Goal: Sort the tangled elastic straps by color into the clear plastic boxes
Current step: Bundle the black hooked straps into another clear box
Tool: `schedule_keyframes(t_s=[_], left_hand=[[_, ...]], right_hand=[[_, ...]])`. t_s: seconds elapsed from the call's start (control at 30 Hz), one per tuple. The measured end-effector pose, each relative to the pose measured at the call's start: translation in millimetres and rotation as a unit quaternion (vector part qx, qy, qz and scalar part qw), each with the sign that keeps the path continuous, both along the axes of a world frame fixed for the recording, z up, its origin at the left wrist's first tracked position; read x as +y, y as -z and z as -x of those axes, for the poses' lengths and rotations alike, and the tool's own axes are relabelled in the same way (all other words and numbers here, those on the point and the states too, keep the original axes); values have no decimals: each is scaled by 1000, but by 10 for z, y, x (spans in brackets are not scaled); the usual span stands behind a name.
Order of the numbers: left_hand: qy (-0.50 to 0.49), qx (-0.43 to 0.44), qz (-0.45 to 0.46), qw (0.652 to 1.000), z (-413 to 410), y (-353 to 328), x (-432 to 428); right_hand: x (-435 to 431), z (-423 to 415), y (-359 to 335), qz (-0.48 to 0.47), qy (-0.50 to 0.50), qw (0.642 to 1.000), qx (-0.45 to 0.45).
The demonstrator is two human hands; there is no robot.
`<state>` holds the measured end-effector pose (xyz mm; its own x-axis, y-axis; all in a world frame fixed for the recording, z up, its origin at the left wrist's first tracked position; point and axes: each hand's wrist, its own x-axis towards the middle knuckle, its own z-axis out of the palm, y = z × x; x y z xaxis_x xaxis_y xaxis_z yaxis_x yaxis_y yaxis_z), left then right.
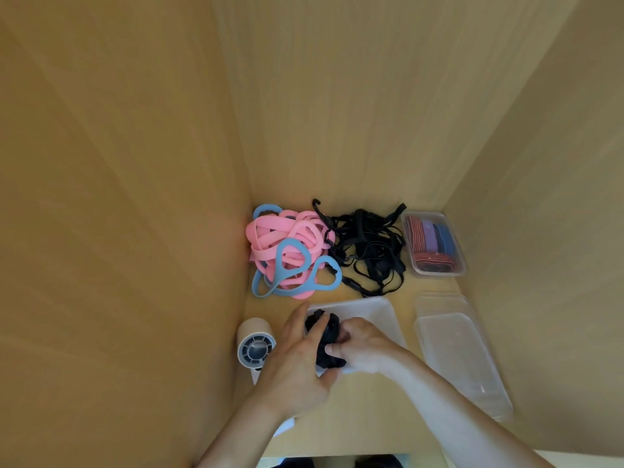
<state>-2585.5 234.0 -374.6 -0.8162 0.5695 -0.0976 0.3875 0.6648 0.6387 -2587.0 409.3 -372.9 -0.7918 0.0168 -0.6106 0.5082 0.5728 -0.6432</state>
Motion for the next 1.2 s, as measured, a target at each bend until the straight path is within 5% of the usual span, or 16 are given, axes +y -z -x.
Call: schedule_keyframes(t_s=[0.2,0.37,0.6,0.9,1.2], left_hand=[[30,-7,101,994,-25,3,110],[41,-8,143,989,-46,38,130],[56,-8,173,983,-50,57,117],[48,20,109,993,40,-27,29],[12,-19,91,996,-8,-84,47]], right_hand=[[145,20,-1,-13,-55,998,-24],[185,-61,89,58,14,998,6],[146,-81,159,-6,-10,1000,18],[156,-251,-91,-119,-115,982,94],[434,-319,-296,-85,-78,986,119]])
